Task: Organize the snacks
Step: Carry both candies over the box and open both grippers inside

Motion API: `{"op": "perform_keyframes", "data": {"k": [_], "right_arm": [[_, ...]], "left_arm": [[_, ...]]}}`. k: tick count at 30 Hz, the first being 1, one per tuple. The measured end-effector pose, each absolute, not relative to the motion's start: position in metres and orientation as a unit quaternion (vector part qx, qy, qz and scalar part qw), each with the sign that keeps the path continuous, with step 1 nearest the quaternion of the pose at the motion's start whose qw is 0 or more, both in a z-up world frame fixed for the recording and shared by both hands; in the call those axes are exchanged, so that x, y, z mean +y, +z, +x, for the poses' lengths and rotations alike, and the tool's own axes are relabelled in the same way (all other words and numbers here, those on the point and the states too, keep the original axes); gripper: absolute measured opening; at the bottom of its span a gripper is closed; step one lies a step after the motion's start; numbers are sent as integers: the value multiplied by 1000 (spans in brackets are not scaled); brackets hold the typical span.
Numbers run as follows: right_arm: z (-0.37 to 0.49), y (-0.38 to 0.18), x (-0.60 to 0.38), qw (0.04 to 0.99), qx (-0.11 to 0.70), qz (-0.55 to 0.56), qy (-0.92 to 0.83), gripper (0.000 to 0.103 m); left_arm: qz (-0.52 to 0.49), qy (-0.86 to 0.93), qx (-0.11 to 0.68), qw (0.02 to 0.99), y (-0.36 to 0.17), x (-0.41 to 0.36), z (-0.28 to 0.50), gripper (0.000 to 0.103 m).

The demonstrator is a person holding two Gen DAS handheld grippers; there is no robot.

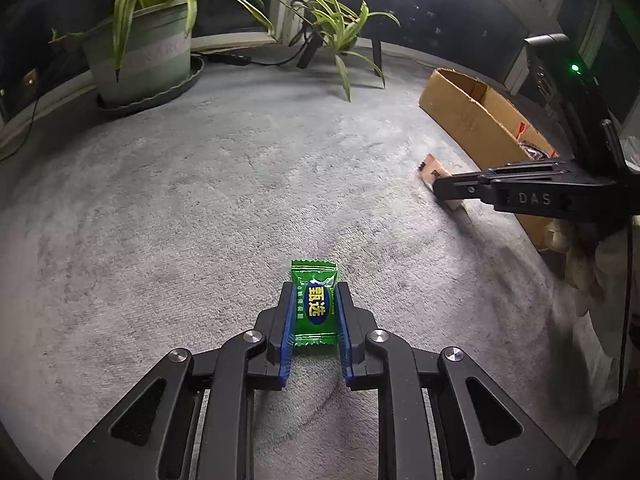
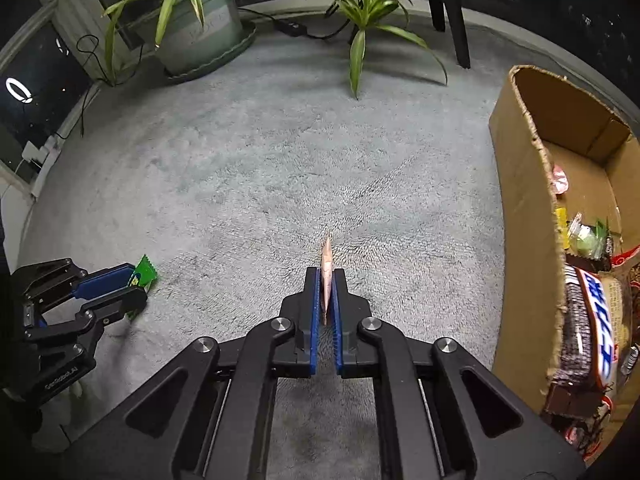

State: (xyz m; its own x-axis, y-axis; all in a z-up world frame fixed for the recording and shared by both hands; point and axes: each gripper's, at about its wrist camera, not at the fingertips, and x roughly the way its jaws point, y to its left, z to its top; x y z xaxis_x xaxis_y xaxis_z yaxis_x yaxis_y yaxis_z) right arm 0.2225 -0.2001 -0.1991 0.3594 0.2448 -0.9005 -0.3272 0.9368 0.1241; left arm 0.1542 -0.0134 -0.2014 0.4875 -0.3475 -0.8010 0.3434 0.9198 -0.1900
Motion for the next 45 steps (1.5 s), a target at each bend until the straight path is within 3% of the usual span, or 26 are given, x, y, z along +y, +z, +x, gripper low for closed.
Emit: {"op": "perform_keyframes", "data": {"k": [14,28,45], "right_arm": [[199,-142,-216,852,488,-34,188,5],[189,-87,-302,886,440,-14,148,5],[203,-95,-407,887,450,14,98,5]], "left_arm": [[-13,-199,433,879,-167,-15,152,17],[6,-248,370,895,-111,-91,162,17],[19,-289,363,886,-98,-205,191,17]]}}
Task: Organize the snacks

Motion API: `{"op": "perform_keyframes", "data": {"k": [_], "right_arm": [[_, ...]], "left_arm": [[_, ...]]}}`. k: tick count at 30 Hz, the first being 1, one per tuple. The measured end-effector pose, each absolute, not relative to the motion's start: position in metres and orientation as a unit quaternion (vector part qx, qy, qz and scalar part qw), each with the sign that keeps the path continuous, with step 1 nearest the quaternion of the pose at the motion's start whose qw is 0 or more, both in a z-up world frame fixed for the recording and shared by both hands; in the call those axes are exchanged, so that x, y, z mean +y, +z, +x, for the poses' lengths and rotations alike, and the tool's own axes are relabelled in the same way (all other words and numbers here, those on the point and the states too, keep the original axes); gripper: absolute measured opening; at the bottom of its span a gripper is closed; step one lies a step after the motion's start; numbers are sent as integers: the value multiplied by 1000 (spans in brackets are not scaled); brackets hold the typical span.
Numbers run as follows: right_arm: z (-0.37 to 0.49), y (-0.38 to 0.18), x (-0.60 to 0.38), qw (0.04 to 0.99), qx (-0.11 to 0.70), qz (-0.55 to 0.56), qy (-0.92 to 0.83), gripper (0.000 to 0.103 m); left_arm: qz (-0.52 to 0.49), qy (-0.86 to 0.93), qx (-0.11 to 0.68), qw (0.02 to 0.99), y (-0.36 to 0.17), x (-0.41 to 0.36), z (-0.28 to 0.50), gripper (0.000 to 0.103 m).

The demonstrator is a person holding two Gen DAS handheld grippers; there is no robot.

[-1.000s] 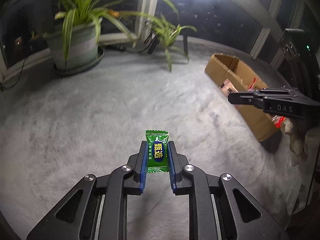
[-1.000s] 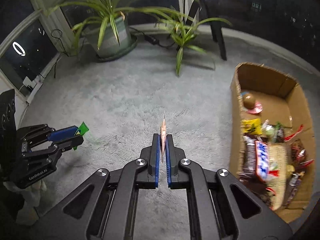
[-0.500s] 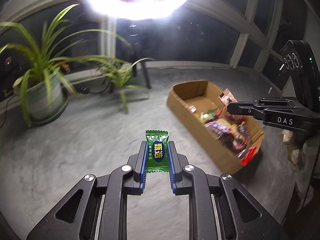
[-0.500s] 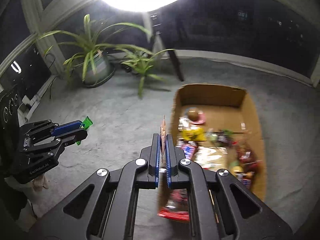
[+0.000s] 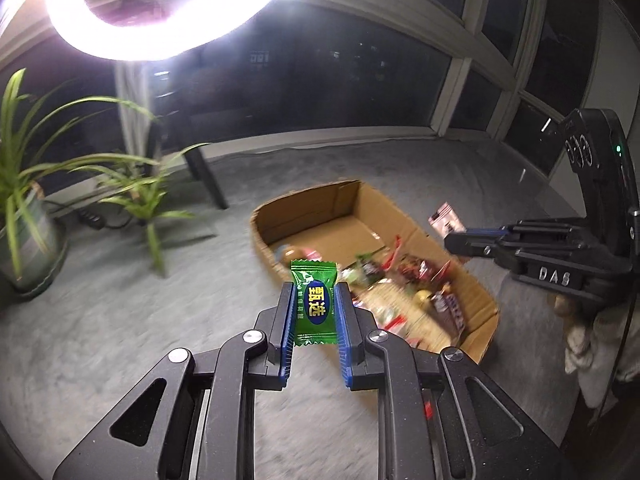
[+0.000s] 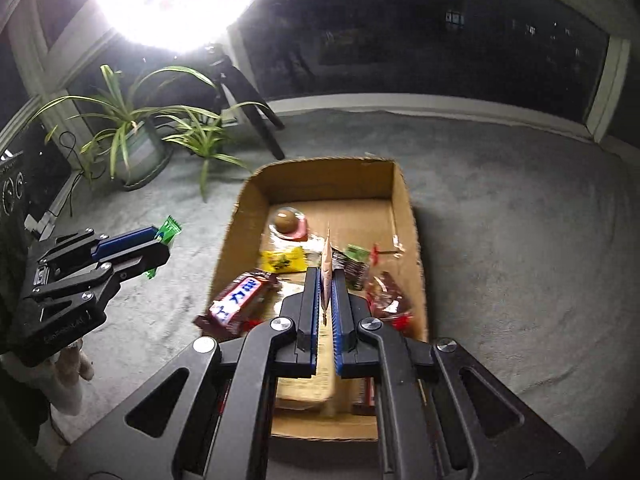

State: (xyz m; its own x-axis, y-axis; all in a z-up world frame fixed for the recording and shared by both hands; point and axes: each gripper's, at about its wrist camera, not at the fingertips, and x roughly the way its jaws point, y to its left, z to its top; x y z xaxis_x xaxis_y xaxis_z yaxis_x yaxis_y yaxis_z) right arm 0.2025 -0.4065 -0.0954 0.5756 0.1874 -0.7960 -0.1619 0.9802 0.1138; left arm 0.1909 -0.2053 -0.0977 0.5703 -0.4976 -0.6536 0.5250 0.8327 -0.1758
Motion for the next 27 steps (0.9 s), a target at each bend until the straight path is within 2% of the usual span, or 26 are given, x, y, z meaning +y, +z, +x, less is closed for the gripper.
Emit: {"op": "perform_keyframes", "data": {"k": [12,20,21,23,25,27], "right_arm": [[216,-118,-417,875,473,26,103,5],[213,-121,-421,874,473,41,105,8],[213,-121,-422,873,473,43,106,15],[209,-121,-424,874,472,46,106,43],[203,-118,-424,879,464,37,101,54],[198,-115,-425,882,461,29,96,60]], "left_arm": [[28,-289,397,871,-116,-254,222,17],[31,-285,396,872,-113,-255,221,22],[32,-284,396,872,-113,-256,221,25],[32,-284,393,874,-111,-254,219,38],[33,-284,389,876,-109,-253,217,40],[37,-282,386,878,-107,-252,215,42]]}}
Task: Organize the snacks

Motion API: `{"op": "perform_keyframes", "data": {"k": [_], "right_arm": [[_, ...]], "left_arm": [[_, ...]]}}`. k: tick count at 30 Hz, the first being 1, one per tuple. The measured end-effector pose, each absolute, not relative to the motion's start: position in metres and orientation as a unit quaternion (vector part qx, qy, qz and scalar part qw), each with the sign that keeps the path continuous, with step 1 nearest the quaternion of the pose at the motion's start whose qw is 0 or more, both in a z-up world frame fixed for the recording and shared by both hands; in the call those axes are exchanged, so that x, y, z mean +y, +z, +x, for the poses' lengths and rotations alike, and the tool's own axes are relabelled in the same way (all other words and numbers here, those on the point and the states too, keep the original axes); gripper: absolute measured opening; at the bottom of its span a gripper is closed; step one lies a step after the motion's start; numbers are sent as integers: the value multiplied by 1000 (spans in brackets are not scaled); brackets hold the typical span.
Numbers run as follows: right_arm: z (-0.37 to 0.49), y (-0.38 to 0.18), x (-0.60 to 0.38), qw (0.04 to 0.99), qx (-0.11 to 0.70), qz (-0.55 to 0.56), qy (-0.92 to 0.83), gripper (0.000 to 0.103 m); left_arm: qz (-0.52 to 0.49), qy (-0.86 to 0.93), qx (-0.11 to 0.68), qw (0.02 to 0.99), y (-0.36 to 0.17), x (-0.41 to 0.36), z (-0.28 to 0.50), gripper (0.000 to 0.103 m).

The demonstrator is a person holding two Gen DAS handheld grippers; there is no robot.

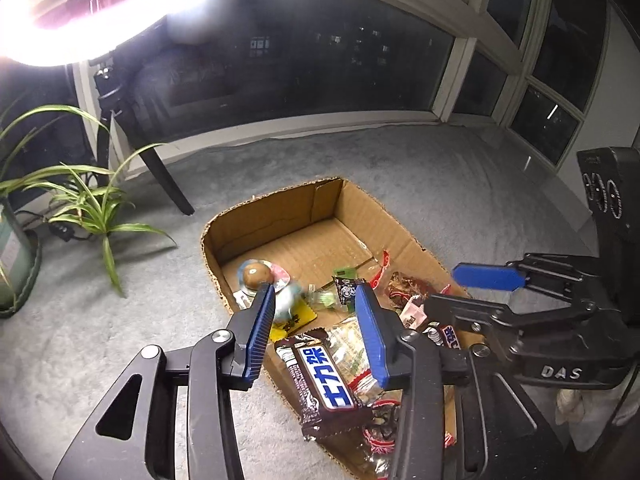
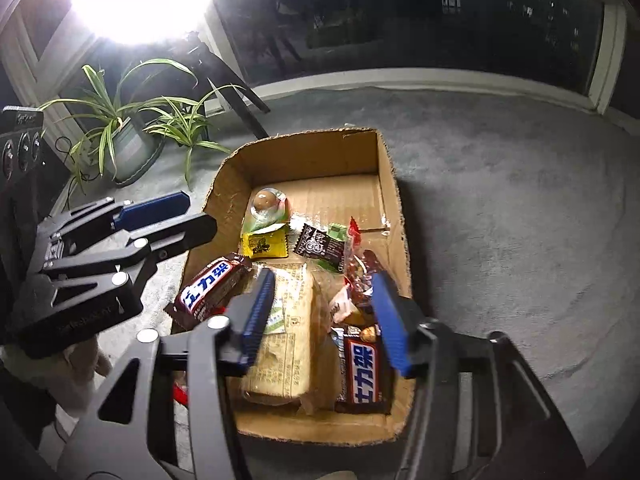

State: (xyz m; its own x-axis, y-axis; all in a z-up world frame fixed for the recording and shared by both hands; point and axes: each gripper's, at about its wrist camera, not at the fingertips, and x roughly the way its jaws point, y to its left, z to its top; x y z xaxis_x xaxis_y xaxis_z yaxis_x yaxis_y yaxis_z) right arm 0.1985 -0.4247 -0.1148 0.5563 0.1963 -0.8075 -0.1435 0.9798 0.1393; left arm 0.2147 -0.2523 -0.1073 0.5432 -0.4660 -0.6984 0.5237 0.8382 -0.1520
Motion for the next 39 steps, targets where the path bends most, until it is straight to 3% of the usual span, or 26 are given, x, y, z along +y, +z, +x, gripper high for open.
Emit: {"op": "perform_keyframes", "data": {"k": [2,8,13,19,39], "right_arm": [[194,-111,-427,884,458,26,91,68],[179,-102,-437,890,446,52,75,79],[160,-92,-436,896,435,63,68,80],[138,-74,-427,905,415,68,68,88],[92,-29,-391,927,369,35,52,93]], "left_arm": [[38,-278,382,880,-105,-250,212,49],[37,-273,373,886,-97,-243,202,51],[34,-266,364,892,-90,-236,191,60],[34,-267,352,897,-81,-225,171,61],[20,-267,319,909,-55,-202,123,61]]}}
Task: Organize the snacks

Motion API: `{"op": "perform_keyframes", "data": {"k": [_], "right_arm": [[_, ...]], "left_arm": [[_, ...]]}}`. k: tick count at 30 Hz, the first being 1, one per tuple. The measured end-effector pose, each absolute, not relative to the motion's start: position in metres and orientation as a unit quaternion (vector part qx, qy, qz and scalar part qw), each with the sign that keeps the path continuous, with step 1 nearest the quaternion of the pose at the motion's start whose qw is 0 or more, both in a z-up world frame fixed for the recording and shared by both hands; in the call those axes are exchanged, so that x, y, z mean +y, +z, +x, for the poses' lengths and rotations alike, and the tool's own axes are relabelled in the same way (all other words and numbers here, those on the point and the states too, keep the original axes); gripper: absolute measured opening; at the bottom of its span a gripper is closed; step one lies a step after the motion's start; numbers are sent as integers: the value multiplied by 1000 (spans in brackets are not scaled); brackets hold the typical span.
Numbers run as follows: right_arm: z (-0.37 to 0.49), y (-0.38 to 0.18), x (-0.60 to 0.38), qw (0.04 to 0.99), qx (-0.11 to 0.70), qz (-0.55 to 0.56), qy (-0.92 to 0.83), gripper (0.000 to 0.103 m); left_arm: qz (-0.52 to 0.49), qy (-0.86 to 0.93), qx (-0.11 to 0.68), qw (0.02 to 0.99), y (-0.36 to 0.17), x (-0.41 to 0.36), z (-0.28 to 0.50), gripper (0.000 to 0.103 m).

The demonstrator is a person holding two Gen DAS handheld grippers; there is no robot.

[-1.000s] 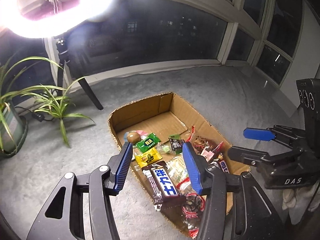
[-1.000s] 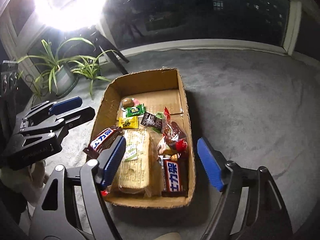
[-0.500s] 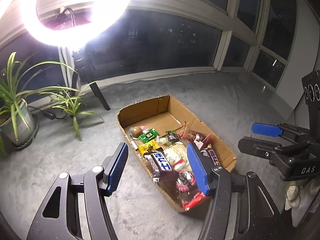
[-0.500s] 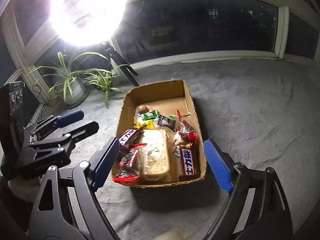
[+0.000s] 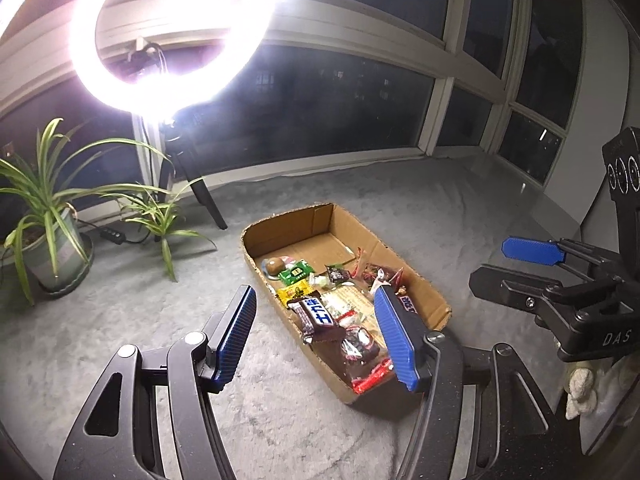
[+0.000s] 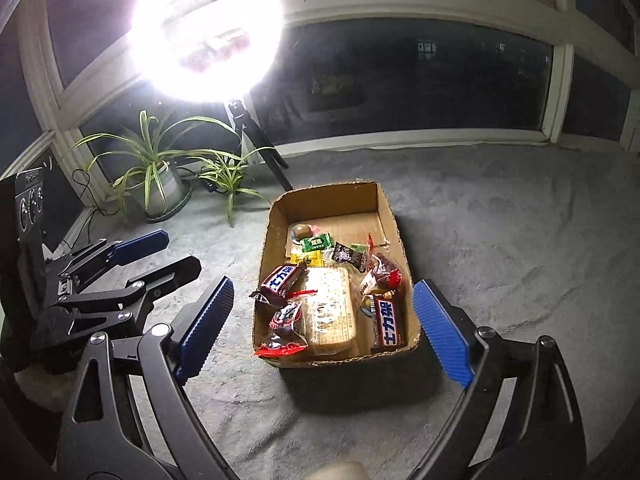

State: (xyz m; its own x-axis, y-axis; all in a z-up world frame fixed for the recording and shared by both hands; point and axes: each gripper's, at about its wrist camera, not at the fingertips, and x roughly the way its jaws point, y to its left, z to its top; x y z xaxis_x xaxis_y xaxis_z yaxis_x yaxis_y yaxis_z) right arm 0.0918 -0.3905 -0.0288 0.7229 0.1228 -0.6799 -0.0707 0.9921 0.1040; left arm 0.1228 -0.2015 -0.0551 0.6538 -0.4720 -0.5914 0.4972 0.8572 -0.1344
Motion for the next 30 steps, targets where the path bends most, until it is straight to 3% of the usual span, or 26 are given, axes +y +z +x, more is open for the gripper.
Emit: {"op": "perform_keyframes", "data": {"k": [2,5,15,18,30], "right_arm": [[86,-25,-387,930,364,26,41,95],[77,-21,-383,935,354,21,25,102],[64,-7,-365,945,327,-21,-17,102],[64,-6,-364,945,325,-23,-16,102],[69,-9,-367,944,329,-21,-15,102]], "left_arm": [[17,-264,317,911,-54,-199,116,69],[11,-260,315,913,-53,-195,107,70],[21,-237,301,923,-42,-185,85,71],[22,-229,297,927,-39,-182,82,79],[22,-218,305,927,-40,-182,85,79]]}}
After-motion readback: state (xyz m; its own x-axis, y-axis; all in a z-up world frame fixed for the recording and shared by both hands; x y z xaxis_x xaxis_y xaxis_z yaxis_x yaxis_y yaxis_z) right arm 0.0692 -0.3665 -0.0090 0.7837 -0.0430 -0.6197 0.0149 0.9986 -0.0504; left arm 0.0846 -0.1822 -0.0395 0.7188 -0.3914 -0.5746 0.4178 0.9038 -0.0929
